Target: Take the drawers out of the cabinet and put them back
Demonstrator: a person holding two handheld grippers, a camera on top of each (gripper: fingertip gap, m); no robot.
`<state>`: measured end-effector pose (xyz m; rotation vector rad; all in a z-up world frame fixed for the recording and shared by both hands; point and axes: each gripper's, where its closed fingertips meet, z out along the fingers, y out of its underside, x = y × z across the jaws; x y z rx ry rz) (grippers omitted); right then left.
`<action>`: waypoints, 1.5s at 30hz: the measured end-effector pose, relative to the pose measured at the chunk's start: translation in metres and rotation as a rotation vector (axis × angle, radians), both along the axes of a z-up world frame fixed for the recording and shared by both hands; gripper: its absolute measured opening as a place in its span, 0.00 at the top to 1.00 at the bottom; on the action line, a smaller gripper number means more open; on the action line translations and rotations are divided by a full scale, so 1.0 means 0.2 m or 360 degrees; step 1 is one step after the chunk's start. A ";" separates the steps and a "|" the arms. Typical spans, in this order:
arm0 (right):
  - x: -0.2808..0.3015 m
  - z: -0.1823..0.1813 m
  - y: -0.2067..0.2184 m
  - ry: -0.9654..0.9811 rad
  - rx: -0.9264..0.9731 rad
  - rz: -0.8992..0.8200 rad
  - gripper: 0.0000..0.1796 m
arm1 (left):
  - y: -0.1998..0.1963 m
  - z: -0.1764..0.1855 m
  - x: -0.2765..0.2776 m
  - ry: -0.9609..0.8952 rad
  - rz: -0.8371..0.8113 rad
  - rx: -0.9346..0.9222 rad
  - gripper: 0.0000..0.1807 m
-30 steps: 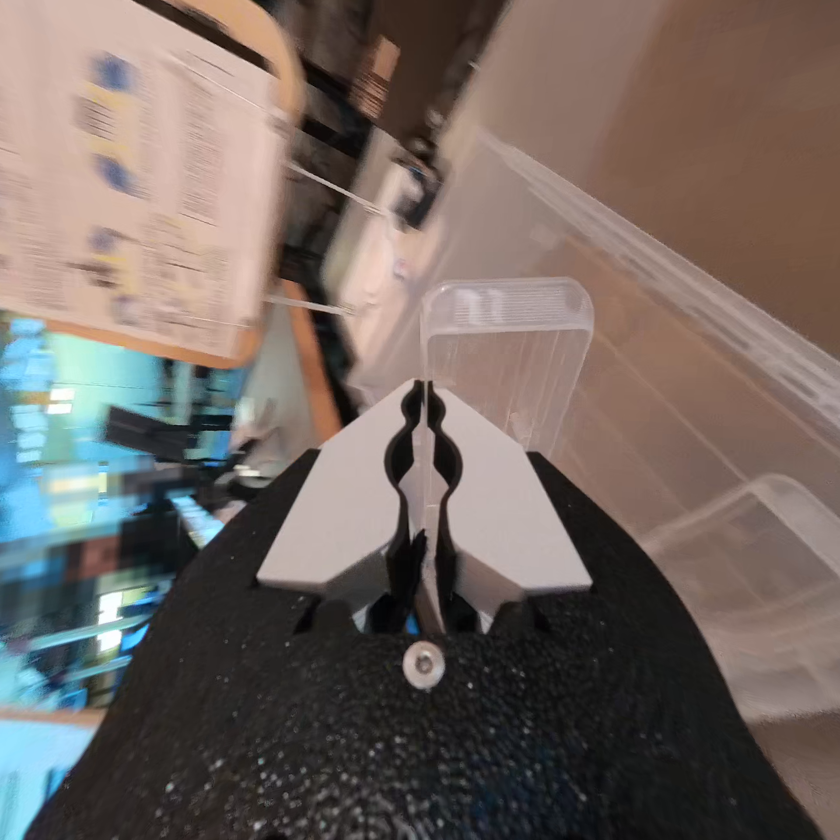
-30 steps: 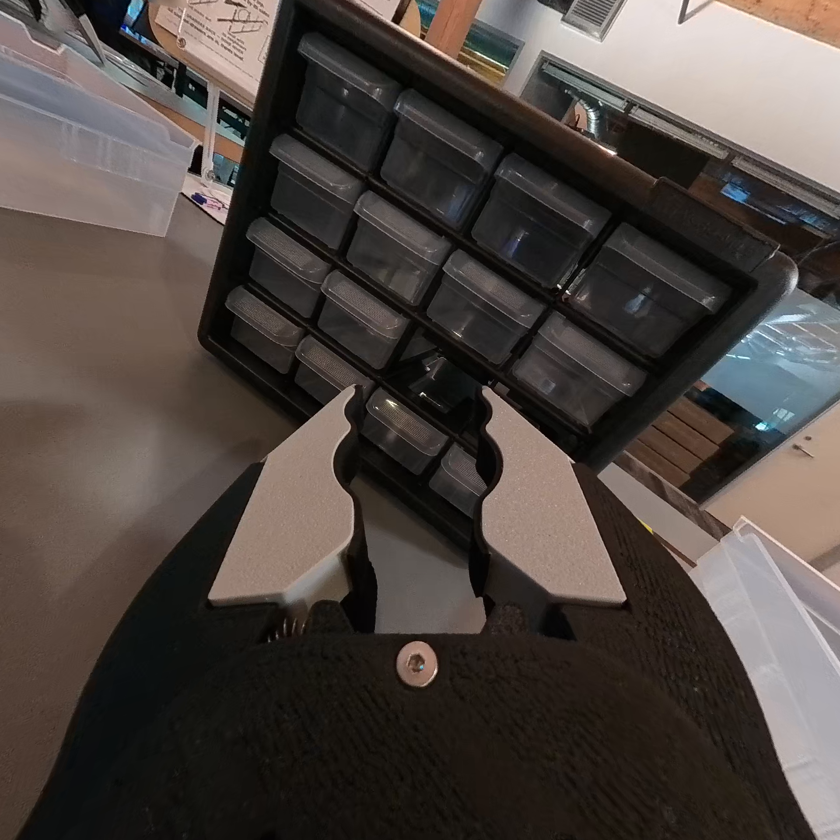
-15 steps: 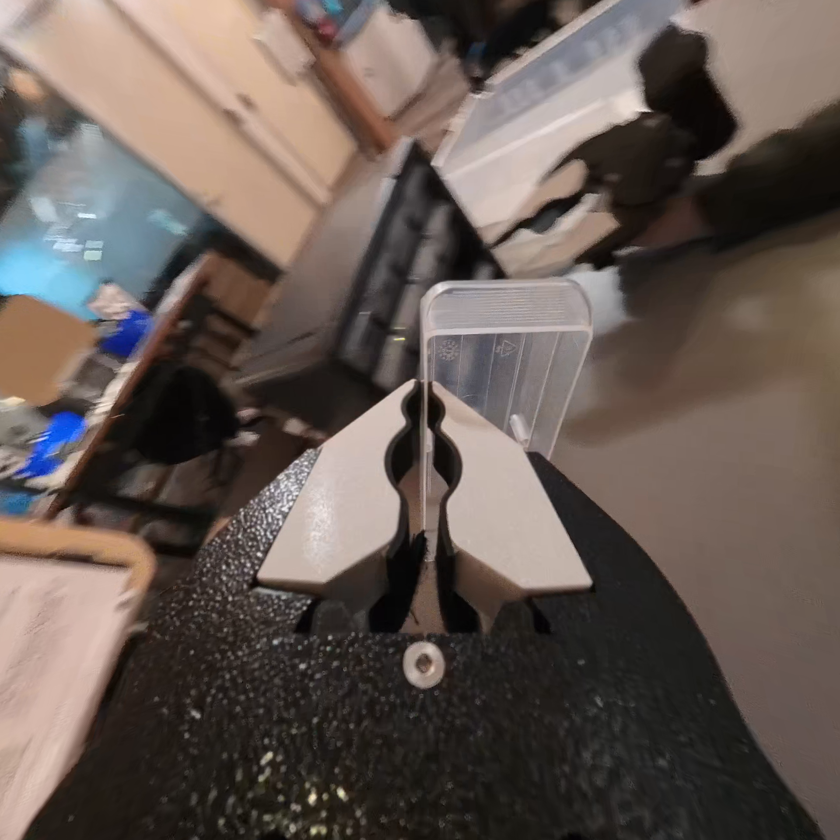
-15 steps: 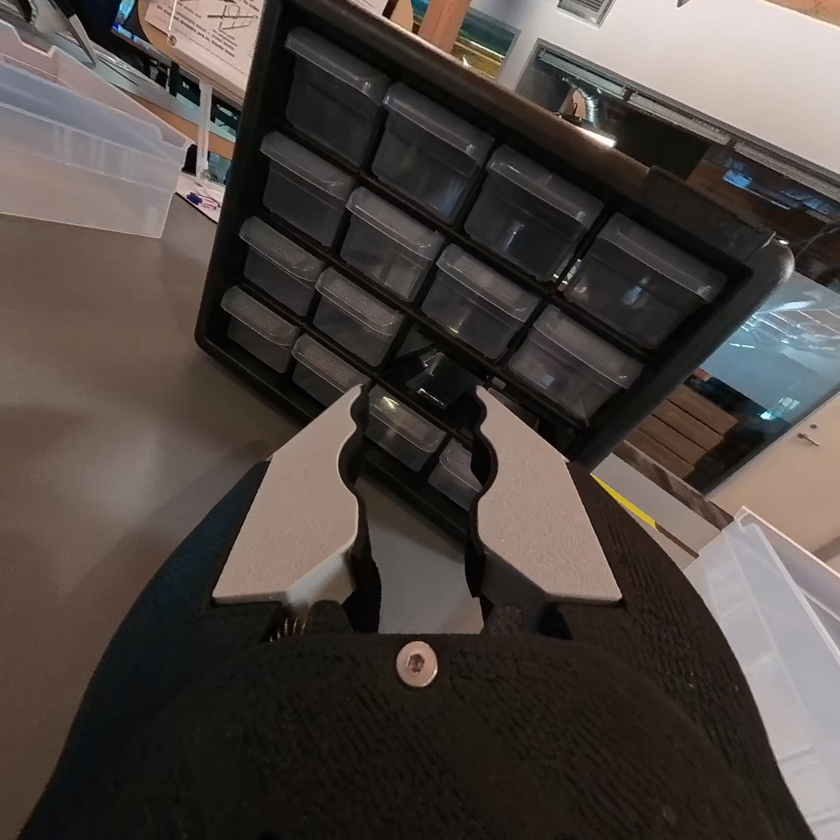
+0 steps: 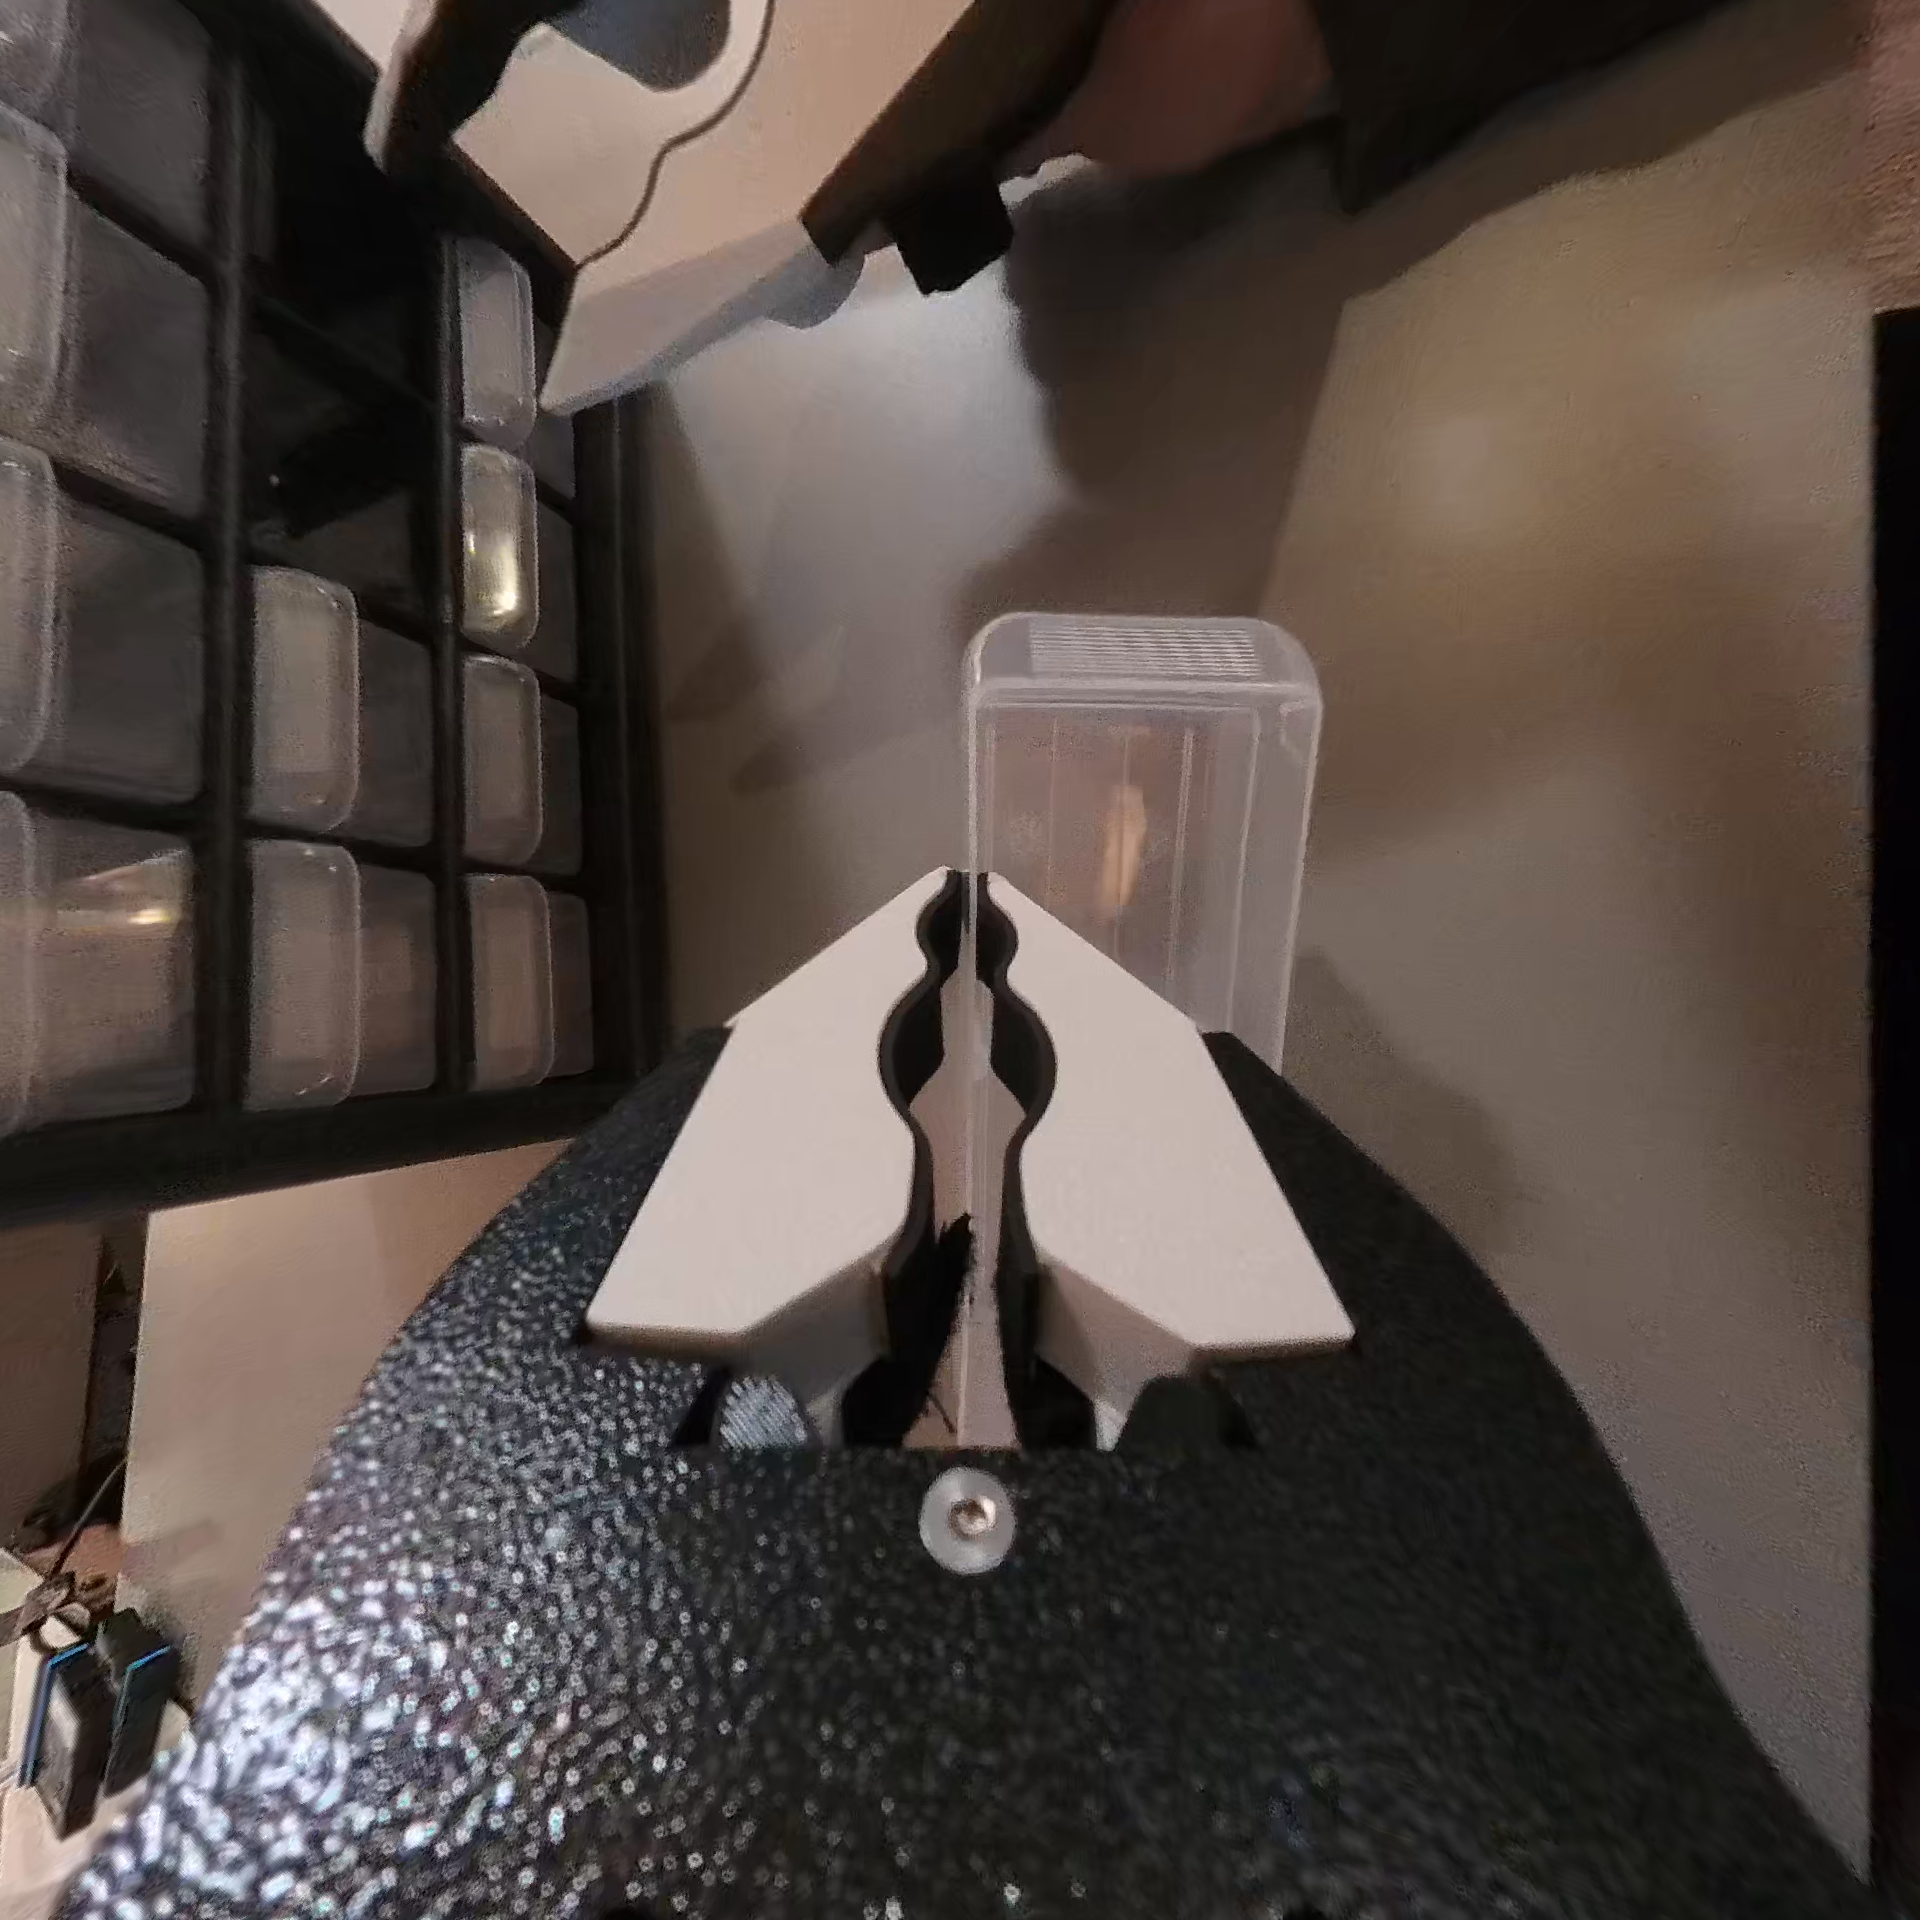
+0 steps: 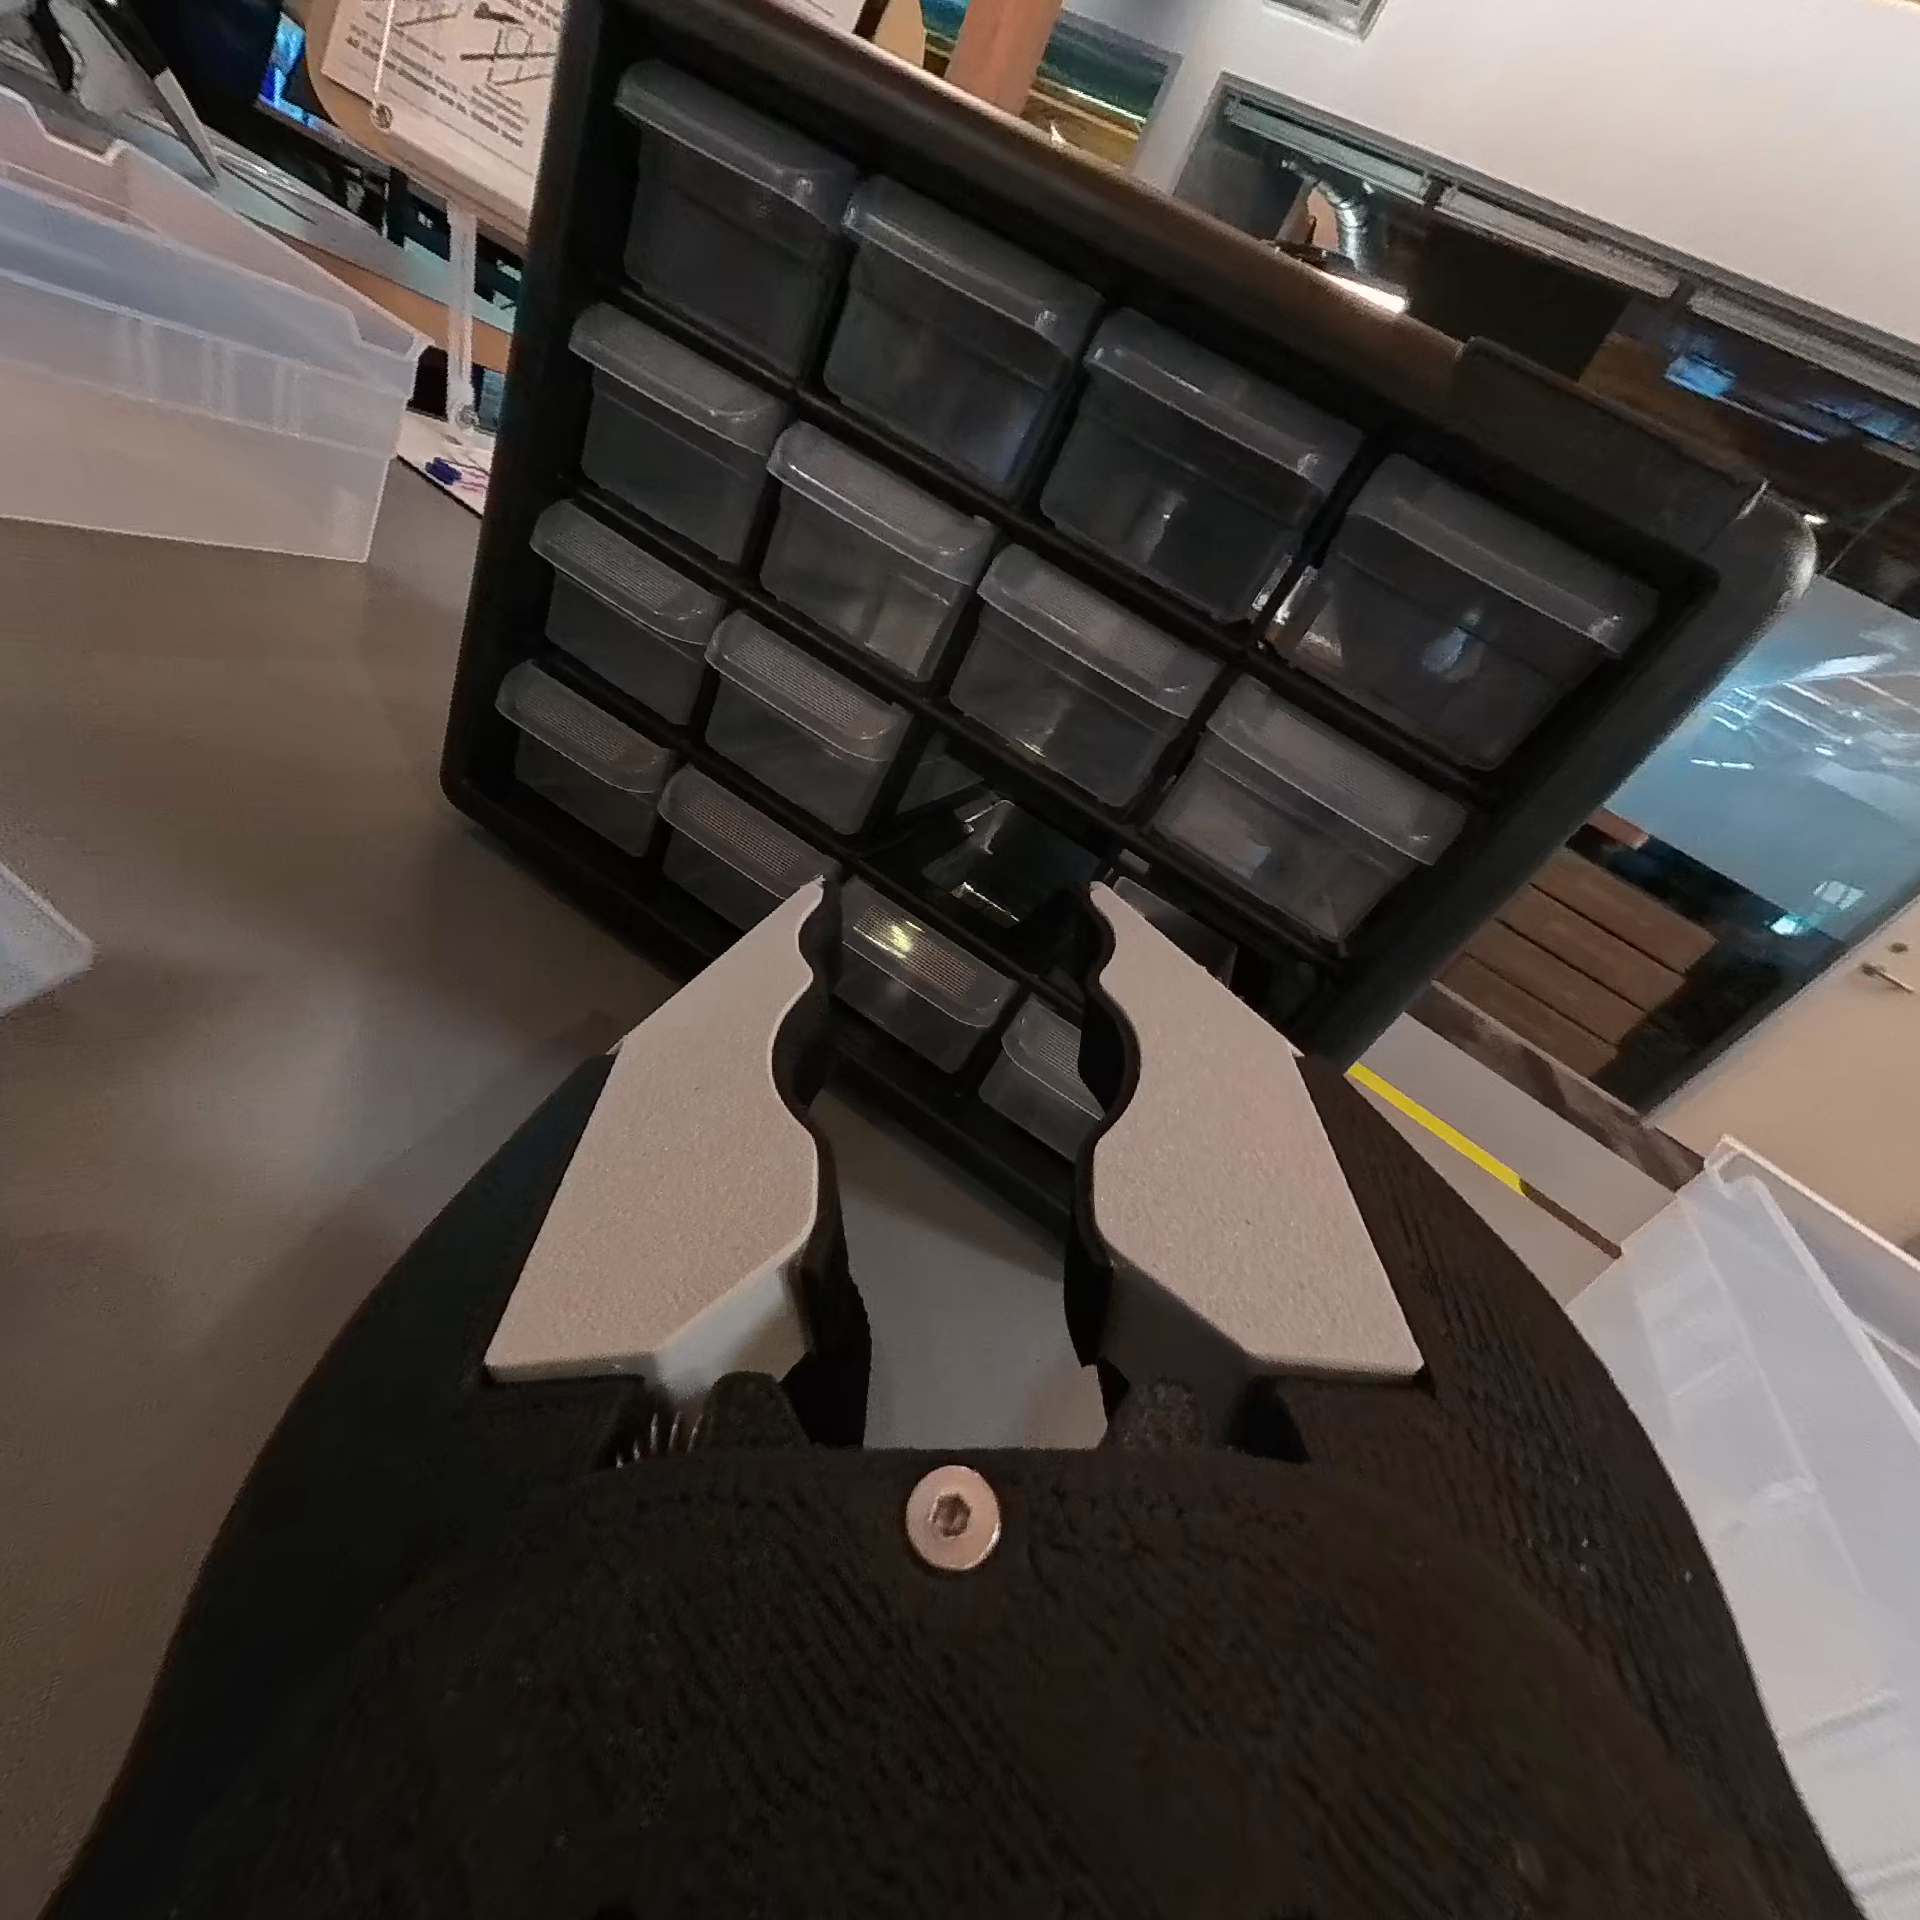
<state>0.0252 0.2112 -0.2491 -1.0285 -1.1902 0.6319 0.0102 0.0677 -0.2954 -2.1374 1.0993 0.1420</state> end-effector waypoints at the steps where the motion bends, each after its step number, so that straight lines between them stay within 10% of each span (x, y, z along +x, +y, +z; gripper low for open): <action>1: 0.00 0.00 0.00 0.0000 -0.0002 0.0002 0.76 | 0.02 -0.02 0.00 0.0003 0.0019 0.0008 1.00; 9: -0.01 -0.02 -0.03 -0.0024 -0.0117 0.0064 0.76 | 0.15 -0.08 0.06 -0.0367 0.0268 0.0037 0.90; 17: -0.03 -0.05 -0.33 -0.0279 -0.0479 0.0804 0.71 | 0.22 0.54 -0.32 -0.1104 0.0676 0.1005 0.69; 22: 0.02 -0.21 -0.61 -0.0712 -0.0655 0.1234 0.40 | 0.19 0.59 -0.52 -0.1072 0.0815 0.1298 0.58; 34: 0.00 -0.46 -0.66 -0.1122 -0.0430 0.1072 0.54 | 0.19 0.49 -0.66 -0.1048 0.0980 0.1310 0.52; 41: 0.08 -0.43 -0.47 -0.1029 -0.0548 0.0735 0.78 | 0.20 0.44 -0.68 -0.1013 0.0996 0.1287 0.53; 45: 0.12 -0.43 -0.51 -0.1043 -0.0579 0.0795 0.72 | 0.20 0.41 -0.68 -0.0997 0.1021 0.1267 0.54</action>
